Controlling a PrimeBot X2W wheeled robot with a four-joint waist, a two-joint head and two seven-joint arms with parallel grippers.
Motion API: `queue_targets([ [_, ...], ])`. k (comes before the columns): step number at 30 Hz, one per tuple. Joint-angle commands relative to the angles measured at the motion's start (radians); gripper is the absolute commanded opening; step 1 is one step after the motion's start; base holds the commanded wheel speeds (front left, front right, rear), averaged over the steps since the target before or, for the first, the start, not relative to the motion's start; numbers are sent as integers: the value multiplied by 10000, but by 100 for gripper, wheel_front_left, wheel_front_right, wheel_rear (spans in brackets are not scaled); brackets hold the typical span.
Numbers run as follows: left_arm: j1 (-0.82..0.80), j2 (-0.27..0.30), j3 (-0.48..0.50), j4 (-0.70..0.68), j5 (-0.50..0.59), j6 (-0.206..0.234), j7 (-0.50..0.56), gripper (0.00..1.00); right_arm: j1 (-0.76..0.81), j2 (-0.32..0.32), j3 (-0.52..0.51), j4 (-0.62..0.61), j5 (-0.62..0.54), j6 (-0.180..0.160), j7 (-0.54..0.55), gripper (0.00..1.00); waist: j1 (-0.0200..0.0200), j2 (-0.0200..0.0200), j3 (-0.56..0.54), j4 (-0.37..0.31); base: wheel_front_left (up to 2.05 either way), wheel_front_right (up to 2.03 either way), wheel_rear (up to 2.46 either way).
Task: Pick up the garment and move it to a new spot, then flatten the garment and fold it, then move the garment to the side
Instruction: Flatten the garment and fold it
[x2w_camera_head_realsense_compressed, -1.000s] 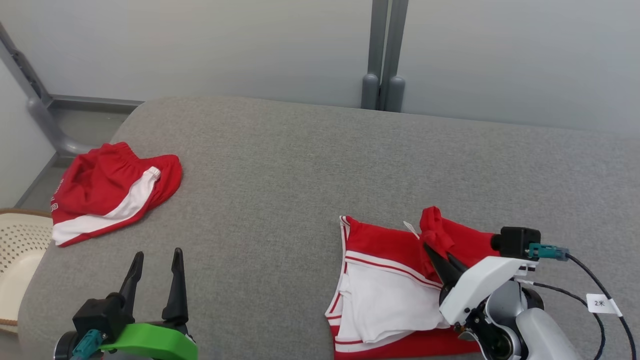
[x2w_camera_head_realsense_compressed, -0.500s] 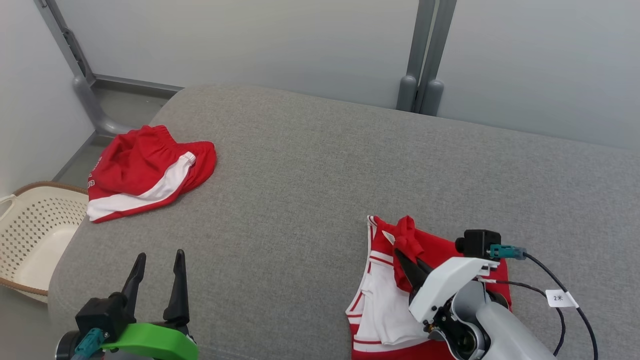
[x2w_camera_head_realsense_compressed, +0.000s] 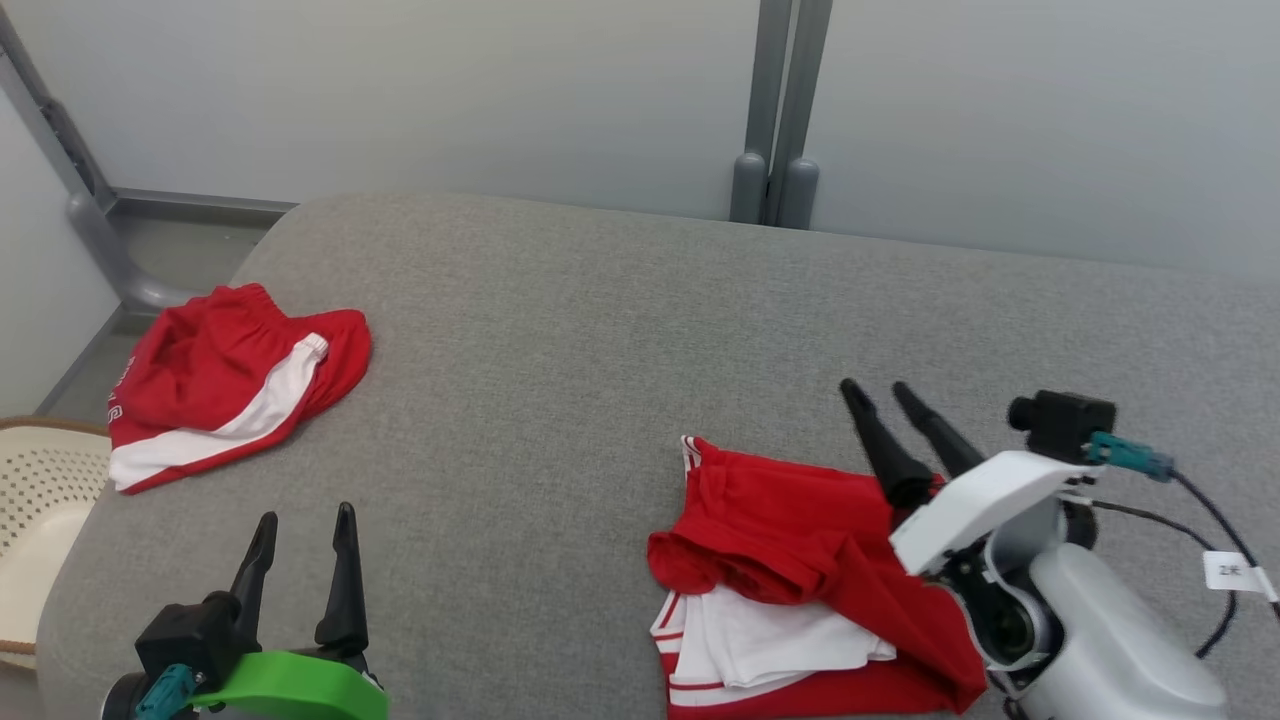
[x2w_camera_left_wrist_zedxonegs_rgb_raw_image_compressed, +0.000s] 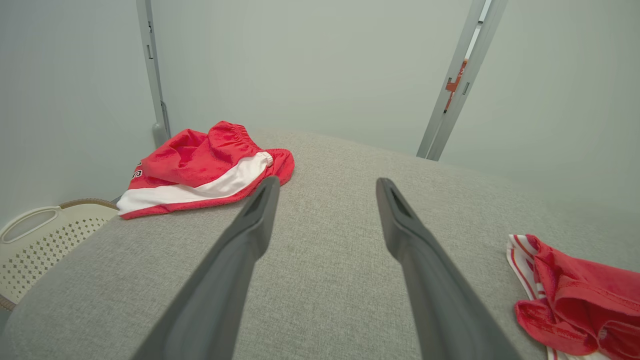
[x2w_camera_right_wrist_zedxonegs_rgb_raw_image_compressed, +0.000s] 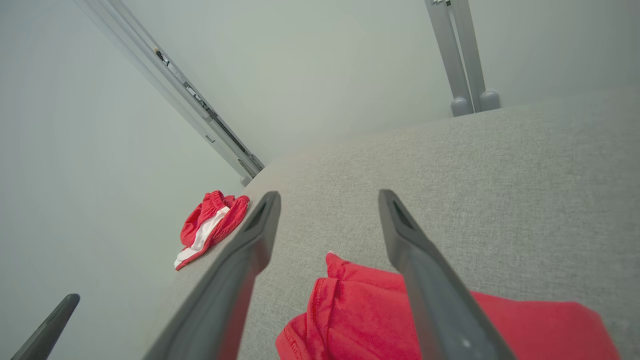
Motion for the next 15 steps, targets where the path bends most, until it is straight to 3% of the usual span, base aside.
queue_targets([
  [1, 192, 0, 47, -48, -70, 71, -45, 100, 228, -350, -279, -198, -242, 4, -237, 100, 0, 0, -72, -333, 0, 0, 0],
  [7, 368, -82, 184, -196, -62, 115, -82, 100, 861, -1310, -1801, -285, -1221, 4, -590, 100, 0, 0, -112, -659, 0, 0, 0],
  [10, 391, -90, 274, -337, 0, 94, -83, 100, 1066, -1441, -2357, -219, -1716, 4, -571, 100, 0, 0, -108, -726, 0, 0, 0],
  [15, 457, -151, 469, -600, 119, 68, -88, 100, 1285, -1095, -2867, -246, -2396, 4, -487, 100, 0, 0, -78, -783, 0, 0, 0],
])
